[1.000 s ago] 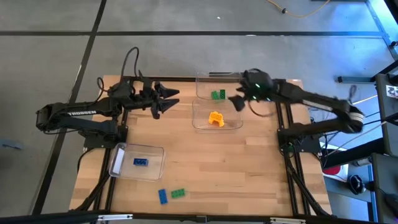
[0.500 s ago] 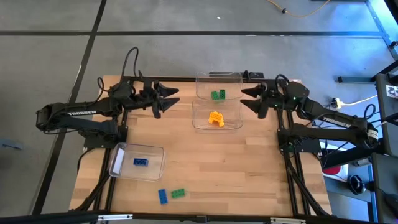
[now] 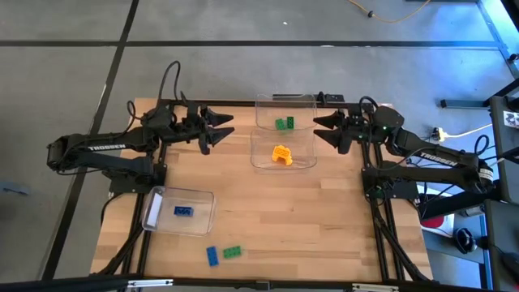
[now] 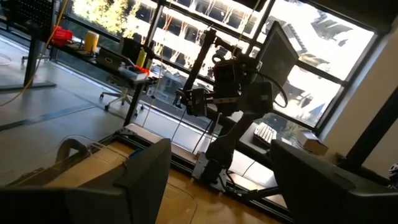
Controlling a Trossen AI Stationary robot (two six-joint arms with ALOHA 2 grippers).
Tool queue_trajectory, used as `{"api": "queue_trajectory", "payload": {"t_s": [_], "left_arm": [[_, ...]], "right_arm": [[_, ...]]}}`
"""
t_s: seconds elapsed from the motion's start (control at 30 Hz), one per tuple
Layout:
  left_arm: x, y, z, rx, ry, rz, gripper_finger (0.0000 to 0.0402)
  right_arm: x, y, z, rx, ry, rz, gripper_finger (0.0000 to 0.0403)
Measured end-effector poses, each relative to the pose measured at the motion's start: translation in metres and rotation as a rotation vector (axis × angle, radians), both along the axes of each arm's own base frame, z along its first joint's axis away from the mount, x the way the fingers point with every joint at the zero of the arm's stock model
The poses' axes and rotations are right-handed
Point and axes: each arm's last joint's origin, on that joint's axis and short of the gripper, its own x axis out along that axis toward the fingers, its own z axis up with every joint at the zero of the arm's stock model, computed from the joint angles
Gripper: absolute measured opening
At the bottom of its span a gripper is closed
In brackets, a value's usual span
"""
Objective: Sort & place blocks by color
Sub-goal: Put the top blue game piece into the bottom bottom transparent bin
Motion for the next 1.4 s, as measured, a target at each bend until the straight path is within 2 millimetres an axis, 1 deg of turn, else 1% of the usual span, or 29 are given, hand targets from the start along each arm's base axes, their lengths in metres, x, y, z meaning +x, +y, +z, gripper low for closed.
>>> {"api": "queue_trajectory", "payload": {"t_s": [0.33, 0.4, 0.47, 0.5, 0.6, 0.67, 0.77, 0.87, 0.97, 1.1, 1.23, 1.3, 1.4], "left_arm": [[0.0, 0.0, 0.0, 0.0, 0.0, 0.002, 0.0266], [0.0, 0.0, 0.0, -0.002, -0.001, 0.011, 0.0266], [0.0, 0.0, 0.0, -0.004, -0.001, 0.017, 0.0266], [0.0, 0.001, 0.0, -0.004, -0.001, 0.018, 0.0266], [0.0, 0.001, 0.0, -0.004, -0.001, 0.019, 0.0266], [0.0, 0.001, 0.0, -0.004, -0.002, 0.019, 0.0266], [0.0, 0.001, 0.0, -0.003, -0.002, 0.019, 0.0266], [0.0, 0.001, 0.0, -0.003, -0.002, 0.019, 0.0266], [0.0, 0.0, 0.0, -0.002, -0.001, 0.012, 0.0266], [0.0, -0.001, 0.0, 0.007, 0.001, -0.04, 0.0266], [0.0, -0.002, 0.0, 0.014, 0.003, -0.08, 0.0266], [0.001, -0.003, 0.0, 0.019, 0.004, -0.106, 0.0266], [0.001, -0.004, 0.0, 0.024, 0.006, -0.143, 0.0266]], "right_arm": [[0.0, 0.0, 0.0, -0.001, 0.0, -0.001, 0.0351], [0.0, -0.001, 0.0, 0.016, -0.003, -0.031, 0.0351], [0.0, -0.004, -0.001, 0.099, -0.017, -0.134, 0.0351], [0.0, -0.007, -0.001, 0.158, -0.02, -0.215, 0.0351], [-0.003, -0.025, 0.002, 0.325, 0.015, -0.517, 0.0351], [-0.007, -0.04, 0.005, 0.41, 0.114, -0.693, 0.0351], [-0.009, -0.064, 0.002, 0.535, 0.368, -0.879, 0.0351], [-0.007, -0.089, -0.017, 0.587, 0.642, -1.047, 0.0351], [-0.003, -0.108, -0.037, 0.652, 0.722, -1.209, 0.0351], [0.003, -0.121, -0.071, 0.824, 0.738, -1.34, 0.0351], [0.002, -0.124, -0.096, 1.026, 0.659, -1.526, 0.0351], [0.0, -0.125, -0.105, 1.104, 0.599, -1.608, 0.0351], [-0.002, -0.128, -0.113, 1.146, 0.529, -1.703, 0.0351]]}}
